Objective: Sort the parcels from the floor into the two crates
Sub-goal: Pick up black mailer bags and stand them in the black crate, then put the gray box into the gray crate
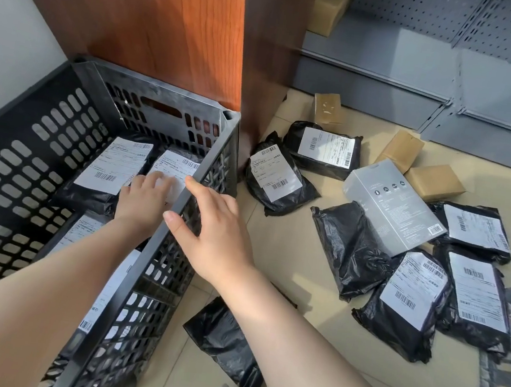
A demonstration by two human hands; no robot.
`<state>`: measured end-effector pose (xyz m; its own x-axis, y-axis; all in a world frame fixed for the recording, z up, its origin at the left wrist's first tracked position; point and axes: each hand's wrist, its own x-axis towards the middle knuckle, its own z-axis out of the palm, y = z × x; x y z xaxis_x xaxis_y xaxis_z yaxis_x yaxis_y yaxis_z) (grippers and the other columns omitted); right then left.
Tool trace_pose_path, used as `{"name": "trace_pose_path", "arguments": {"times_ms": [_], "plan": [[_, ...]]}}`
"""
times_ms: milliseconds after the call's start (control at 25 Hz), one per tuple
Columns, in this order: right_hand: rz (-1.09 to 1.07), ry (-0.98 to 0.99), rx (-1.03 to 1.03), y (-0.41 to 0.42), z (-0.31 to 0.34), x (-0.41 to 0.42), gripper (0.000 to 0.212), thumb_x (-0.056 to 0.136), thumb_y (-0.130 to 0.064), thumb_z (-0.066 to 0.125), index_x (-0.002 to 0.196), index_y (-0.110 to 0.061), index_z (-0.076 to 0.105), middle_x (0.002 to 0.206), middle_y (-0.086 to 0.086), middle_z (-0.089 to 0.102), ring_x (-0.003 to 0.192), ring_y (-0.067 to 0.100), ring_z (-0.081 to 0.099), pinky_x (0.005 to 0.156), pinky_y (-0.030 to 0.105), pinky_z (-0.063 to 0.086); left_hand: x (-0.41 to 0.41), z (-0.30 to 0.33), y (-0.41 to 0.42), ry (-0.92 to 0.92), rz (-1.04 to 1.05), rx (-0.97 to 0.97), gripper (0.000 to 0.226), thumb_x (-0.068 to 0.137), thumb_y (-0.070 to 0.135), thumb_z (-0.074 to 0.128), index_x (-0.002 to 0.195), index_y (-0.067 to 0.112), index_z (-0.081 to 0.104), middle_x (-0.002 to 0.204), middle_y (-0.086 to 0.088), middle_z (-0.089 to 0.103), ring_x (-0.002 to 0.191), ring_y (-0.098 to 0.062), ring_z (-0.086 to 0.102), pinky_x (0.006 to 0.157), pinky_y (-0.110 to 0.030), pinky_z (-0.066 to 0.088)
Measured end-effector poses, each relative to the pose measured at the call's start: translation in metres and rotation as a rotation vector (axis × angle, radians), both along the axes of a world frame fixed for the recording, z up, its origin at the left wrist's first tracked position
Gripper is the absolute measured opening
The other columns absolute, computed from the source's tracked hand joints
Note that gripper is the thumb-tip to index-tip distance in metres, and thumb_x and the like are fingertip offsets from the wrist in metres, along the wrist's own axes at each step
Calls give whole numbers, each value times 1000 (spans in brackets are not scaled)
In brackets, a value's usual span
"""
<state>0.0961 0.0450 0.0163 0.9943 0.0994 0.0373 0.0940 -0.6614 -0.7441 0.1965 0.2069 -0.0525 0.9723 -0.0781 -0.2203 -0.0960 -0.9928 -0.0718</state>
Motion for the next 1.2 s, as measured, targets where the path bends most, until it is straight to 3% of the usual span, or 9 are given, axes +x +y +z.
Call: {"name": "trace_pose_path", "arguments": {"times_ms": [120, 280, 520, 640, 720, 840, 960, 1120, 1200], "plan": [[-2, 3, 9, 0, -1, 0, 61, 96, -57, 45, 149, -32, 32, 144, -7, 49, 130, 22, 37, 101, 44, 43, 9, -16, 5, 153, -19, -57, 67, 99, 15, 43, 155, 29, 8, 164, 3, 6, 147, -27, 18, 115, -47, 25], [14, 19, -1, -1, 1, 0, 61, 97, -57, 43, 151, -32, 29, 145, -6, 49, 132, 22, 35, 103, 45, 42, 18, -27, 7, 286, 64, -196, 67, 104, 15, 36, 155, 29, -4, 165, 3, -5, 151, -25, -1, 120, -49, 10], [97, 137, 44, -13, 9, -5, 59, 101, -50, 38, 154, -41, 13, 148, -5, 45, 137, 22, 30, 109, 46, 35, 22, -15, 10, 241, 56, -276, 58, 100, 34, 39, 155, 23, 20, 163, -5, 17, 147, -33, 19, 117, -51, 23], [121, 180, 57, -21, 15, -10, 60, 102, -49, 38, 154, -43, 9, 153, -8, 38, 140, 20, 27, 112, 45, 32, 14, 12, -3, 136, 168, -575, 59, 98, 44, 40, 151, 19, 33, 157, -8, 33, 144, -30, 30, 116, -49, 26], [90, 200, 113, -28, 19, -13, 61, 102, -50, 38, 155, -43, 10, 155, -10, 36, 142, 18, 25, 114, 43, 30, 11, 36, -16, 108, 285, -786, 54, 102, 44, 36, 151, 21, 33, 157, -4, 33, 144, -26, 30, 117, -45, 24], [26, 221, 157, -43, 27, -16, 61, 101, -50, 39, 155, -42, 12, 158, -9, 33, 145, 18, 21, 116, 41, 26, 8, 77, -31, 133, 404, -948, 66, 93, 63, 26, 150, 31, 33, 157, 4, 33, 144, -22, 30, 116, -44, 23], [-18, 225, 135, -61, 39, -17, 60, 101, -51, 38, 155, -40, 14, 158, -8, 32, 145, 19, 20, 116, 41, 25, 2, 105, -46, 80, 310, -1058, 62, 95, 60, 28, 148, 30, 37, 151, 10, 37, 139, -12, 33, 112, -34, 24], [-91, 194, 131, -95, 56, -18, 60, 101, -51, 39, 155, -39, 18, 156, -5, 36, 144, 20, 24, 116, 41, 28, -9, 133, -78, -221, 14, -909, 45, 99, 40, 36, 139, 22, 48, 141, 3, 47, 133, -14, 38, 111, -33, 29], [-153, 181, 119, -117, 60, -19, 59, 100, -50, 41, 154, -37, 21, 154, -4, 39, 143, 21, 28, 115, 40, 30, -13, 138, -95, -273, -70, -865, 39, 99, 35, 40, 134, 22, 51, 140, 0, 48, 134, -18, 35, 111, -34, 28]]}}
